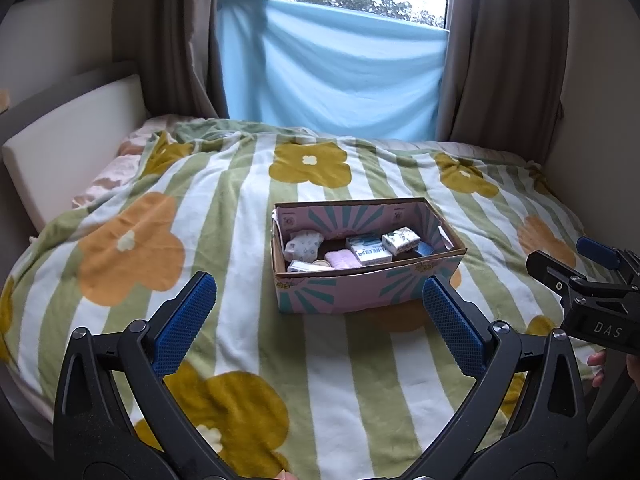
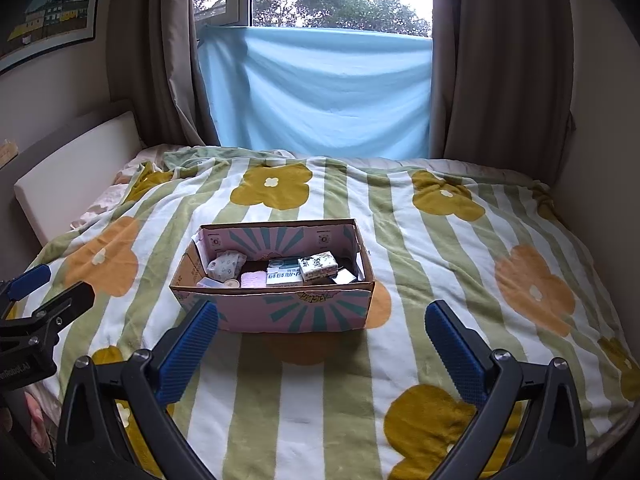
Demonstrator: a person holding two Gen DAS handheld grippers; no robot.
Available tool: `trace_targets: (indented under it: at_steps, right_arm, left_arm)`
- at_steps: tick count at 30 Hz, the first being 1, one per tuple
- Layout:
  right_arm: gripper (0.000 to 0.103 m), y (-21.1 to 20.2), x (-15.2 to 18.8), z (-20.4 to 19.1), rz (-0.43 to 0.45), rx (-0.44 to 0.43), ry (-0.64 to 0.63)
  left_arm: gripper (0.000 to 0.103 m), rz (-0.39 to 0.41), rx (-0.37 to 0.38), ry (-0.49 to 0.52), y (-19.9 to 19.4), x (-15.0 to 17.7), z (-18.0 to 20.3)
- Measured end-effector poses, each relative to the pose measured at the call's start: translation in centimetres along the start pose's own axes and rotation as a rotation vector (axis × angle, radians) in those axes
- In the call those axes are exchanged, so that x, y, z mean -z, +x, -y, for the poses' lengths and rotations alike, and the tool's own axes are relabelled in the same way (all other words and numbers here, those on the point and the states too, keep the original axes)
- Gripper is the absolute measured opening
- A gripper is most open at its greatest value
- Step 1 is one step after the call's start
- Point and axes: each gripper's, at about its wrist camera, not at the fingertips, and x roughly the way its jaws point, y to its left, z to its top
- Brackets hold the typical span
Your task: Organize objects
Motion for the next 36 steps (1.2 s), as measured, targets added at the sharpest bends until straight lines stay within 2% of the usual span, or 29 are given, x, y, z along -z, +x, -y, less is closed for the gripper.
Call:
trace_targets:
  at_steps: [33,36]
  right_arm:
    - [0.102,-0.13,0.17,-0.2,0.012,-0.01,-0.005]
    - [0.102,-0.06,0.17,-0.2,0.013,-0.012,-0.005]
  left_arm:
    - [0.103,0.004,-0.01,0.01,-0.38,0.36,-0.21]
    - [0.103,0.023,-0.034,0.025,-0.69,0.31,0.2]
